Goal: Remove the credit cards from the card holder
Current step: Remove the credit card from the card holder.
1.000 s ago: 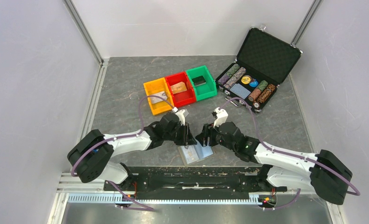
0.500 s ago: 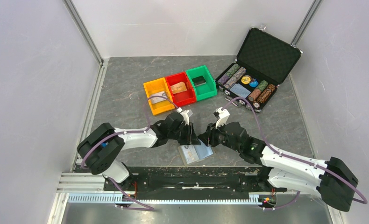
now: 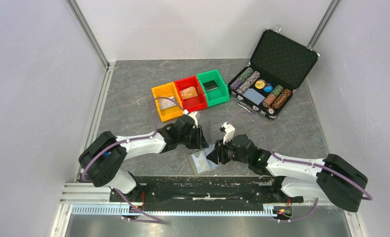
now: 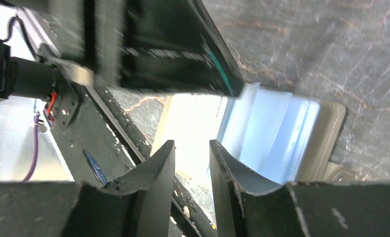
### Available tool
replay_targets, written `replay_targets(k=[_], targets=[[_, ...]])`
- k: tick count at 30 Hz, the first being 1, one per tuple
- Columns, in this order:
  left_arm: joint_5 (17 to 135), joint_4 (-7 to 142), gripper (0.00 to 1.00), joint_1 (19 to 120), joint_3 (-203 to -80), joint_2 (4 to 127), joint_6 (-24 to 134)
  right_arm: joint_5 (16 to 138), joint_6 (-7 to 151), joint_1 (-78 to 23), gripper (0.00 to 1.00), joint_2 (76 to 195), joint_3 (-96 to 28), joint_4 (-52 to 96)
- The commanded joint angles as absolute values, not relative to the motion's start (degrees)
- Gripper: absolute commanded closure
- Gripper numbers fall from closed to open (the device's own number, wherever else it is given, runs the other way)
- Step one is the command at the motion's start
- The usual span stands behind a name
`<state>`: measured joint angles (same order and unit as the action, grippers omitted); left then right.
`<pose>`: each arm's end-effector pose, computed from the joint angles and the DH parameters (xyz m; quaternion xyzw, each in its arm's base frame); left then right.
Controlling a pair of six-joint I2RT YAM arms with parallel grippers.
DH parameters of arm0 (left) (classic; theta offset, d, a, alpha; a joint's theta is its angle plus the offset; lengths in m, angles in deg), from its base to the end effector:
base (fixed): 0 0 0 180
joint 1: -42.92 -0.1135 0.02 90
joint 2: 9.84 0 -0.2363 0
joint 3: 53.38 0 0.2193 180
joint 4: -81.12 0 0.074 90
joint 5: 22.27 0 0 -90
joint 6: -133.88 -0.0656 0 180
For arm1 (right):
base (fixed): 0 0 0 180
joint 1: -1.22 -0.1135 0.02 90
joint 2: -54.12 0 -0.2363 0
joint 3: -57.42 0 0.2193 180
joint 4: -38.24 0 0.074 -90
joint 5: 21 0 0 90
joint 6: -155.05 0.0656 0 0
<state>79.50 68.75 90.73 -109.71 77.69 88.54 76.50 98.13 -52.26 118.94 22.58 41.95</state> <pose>0.1899 -0.2294 0.1407 0.0655 0.9127 -0.3484 0.2032 0.1324 0.1932 0.1562 -0.1841 0.8280 0.4016 0.3454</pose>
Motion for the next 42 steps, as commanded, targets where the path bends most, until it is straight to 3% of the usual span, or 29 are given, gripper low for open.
replay_targets(k=[1,9,19,42], targets=[[71.9,62.0,0.65,89.6,-110.6,70.9,88.1,76.8,99.1,-52.3,0.66,121.3,23.7,47.0],[69.2,56.5,0.65,89.5,-107.3,63.1,88.6,74.8,99.4,-51.9,0.66,128.1,25.3,48.8],[77.2,65.1,0.7,89.6,-96.8,57.3,90.7,78.9,99.8,-51.5,0.67,127.7,23.0,49.7],[78.0,72.8,0.78,89.6,-89.8,60.1,90.9,83.6,102.8,-48.9,0.68,133.6,23.7,56.2]])
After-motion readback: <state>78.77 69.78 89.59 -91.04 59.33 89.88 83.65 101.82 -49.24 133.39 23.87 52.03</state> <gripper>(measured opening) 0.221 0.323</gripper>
